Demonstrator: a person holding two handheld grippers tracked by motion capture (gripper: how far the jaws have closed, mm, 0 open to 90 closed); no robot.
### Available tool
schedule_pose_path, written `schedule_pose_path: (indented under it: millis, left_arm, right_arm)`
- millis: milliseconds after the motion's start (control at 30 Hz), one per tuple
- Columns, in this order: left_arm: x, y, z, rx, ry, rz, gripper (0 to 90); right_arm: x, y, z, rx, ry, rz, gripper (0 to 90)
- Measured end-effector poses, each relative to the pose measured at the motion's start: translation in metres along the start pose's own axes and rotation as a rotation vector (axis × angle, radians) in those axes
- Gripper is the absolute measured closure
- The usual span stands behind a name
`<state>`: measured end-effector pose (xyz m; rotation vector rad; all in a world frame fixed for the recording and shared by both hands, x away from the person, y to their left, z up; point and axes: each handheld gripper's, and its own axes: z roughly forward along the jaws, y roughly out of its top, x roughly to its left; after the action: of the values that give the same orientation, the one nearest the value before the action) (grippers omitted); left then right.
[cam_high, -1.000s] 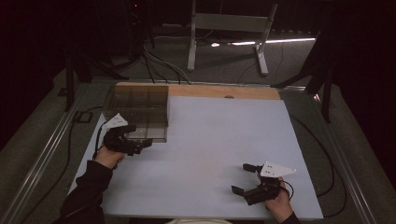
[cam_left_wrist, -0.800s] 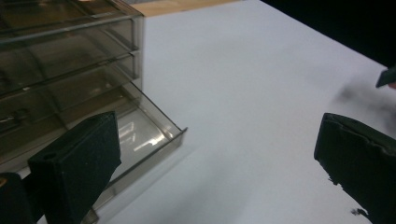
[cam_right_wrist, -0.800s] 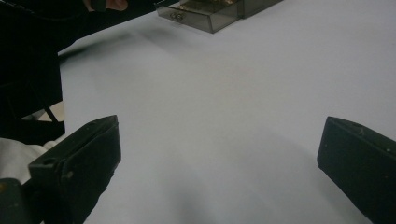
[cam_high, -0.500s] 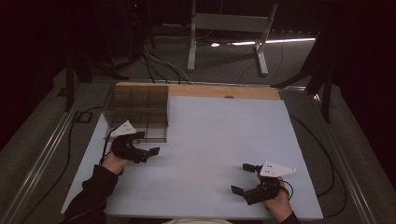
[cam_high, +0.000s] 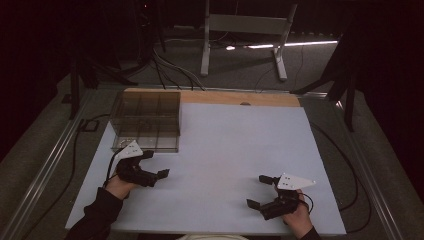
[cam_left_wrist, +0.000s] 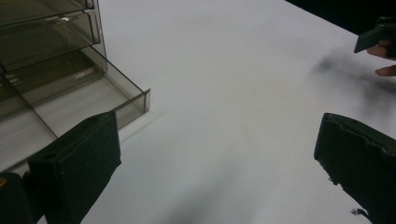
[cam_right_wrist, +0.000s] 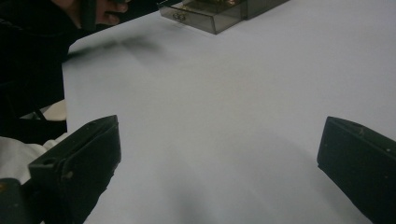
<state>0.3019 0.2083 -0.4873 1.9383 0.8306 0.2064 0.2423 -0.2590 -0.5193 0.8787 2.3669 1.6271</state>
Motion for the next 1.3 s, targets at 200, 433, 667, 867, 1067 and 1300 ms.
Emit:
schedule_pose_path:
  millis: [200, 433, 667, 867, 1067, 1300]
  left_arm:
    - [-0.005, -0.014, -0.006, 0.014, -0.009, -0.001, 1.5]
    - [-0.009, -0.030, -0.012, 0.038, -0.013, 0.001, 1.5]
    - [-0.010, -0.045, -0.024, 0.017, 0.014, -0.018, 1.5]
    - [-0.009, -0.051, -0.037, -0.010, 0.037, -0.030, 1.6]
    - [-0.012, -0.059, -0.040, -0.013, 0.045, -0.034, 1.6]
    - [-0.014, -0.062, -0.039, -0.046, 0.066, -0.008, 1.6]
  right_arm:
    - [0.000, 0.000, 0.001, 0.006, 0.003, -0.001, 0.0]
    - [-0.001, 0.000, 0.001, 0.005, 0.004, -0.004, 0.0]
    - [0.000, 0.001, 0.002, 0.004, 0.006, -0.008, 0.0]
    - [-0.001, 0.001, 0.002, 0.006, 0.005, -0.006, 0.0]
    - [-0.001, 0.001, 0.003, 0.009, 0.007, -0.005, 0.0]
    - [-0.001, 0.000, 0.004, 0.011, 0.008, -0.002, 0.0]
